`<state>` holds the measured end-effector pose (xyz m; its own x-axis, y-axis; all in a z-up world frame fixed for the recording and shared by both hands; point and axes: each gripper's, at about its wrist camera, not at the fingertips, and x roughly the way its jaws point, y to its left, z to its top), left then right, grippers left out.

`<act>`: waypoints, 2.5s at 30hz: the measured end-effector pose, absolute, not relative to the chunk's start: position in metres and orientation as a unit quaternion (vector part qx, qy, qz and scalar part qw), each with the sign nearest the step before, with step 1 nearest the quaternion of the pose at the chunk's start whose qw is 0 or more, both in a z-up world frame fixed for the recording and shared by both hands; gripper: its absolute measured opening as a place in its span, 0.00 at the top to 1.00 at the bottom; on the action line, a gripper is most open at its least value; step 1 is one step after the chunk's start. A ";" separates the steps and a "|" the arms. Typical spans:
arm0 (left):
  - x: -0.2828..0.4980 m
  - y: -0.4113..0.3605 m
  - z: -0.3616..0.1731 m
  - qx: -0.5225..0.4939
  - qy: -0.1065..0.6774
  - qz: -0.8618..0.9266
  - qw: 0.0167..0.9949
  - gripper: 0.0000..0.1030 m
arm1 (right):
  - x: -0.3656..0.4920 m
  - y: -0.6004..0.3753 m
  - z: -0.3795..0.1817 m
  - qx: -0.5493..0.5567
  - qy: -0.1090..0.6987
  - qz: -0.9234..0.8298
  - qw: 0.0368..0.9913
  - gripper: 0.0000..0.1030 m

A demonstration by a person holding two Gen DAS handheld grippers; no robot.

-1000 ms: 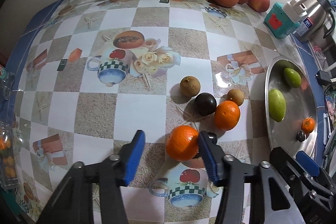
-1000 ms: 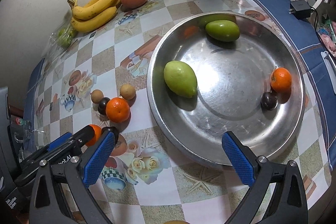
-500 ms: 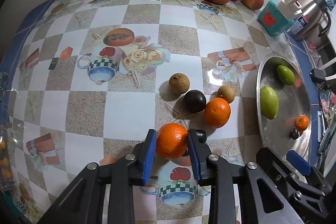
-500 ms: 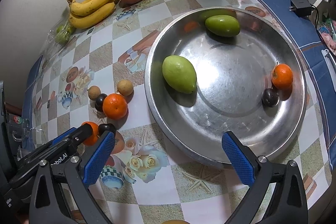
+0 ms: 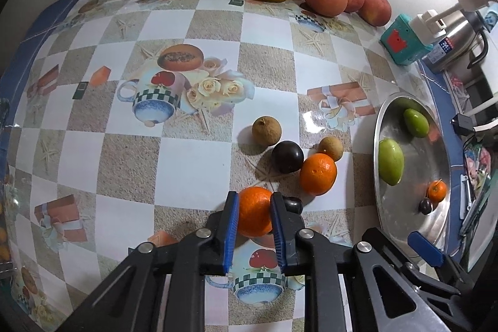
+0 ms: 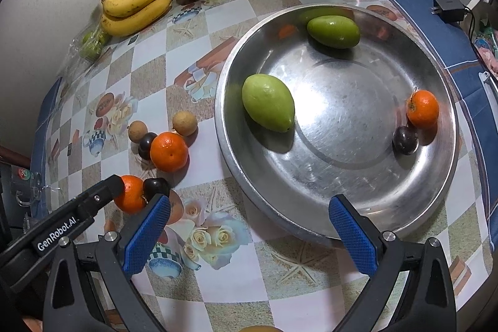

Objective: Organize fruits
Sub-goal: 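Lift the orange off the table with the left tool, then grasp a dark plum with the right tool while the left tool holds the orange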

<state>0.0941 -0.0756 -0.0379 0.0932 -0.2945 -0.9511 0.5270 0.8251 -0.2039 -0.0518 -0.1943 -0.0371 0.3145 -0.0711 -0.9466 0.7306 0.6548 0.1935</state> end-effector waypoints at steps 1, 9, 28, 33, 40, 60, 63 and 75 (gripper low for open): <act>0.095 -0.075 -0.038 0.092 0.614 -0.281 0.732 0.78 | -0.052 -0.194 -0.037 0.317 0.521 -0.268 0.746 0.01; 0.093 -0.075 -0.031 0.098 0.602 -0.287 0.738 0.52 | -0.050 -0.194 -0.040 0.314 0.525 -0.267 0.744 0.01; 0.088 -0.085 -0.050 0.124 0.616 -0.283 0.725 0.46 | -0.059 -0.202 -0.038 0.317 0.523 -0.292 0.735 0.01; 0.087 -0.086 -0.055 0.130 0.620 -0.282 0.721 0.51 | -0.058 -0.201 -0.040 0.314 0.528 -0.290 0.734 0.01; 0.085 -0.088 -0.056 0.139 0.615 -0.279 0.724 0.63 | -0.058 -0.201 -0.041 0.316 0.528 -0.291 0.733 0.01; 0.121 -0.039 -0.031 0.066 0.607 -0.224 0.760 0.63 | -0.033 -0.176 -0.031 0.306 0.508 -0.230 0.772 0.01; 0.130 -0.026 -0.028 0.057 0.601 -0.209 0.769 0.63 | -0.022 -0.163 -0.029 0.297 0.504 -0.203 0.785 0.01; 0.142 -0.010 -0.026 0.041 0.601 -0.198 0.773 0.63 | 0.012 -0.138 -0.050 0.256 0.535 -0.175 0.786 0.08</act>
<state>0.1417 -0.0097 -0.0263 0.1992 -0.2582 -0.9453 0.3557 0.9179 -0.1758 0.0115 -0.1375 -0.0501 0.3663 -0.0014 -0.9305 0.5485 0.8081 0.2147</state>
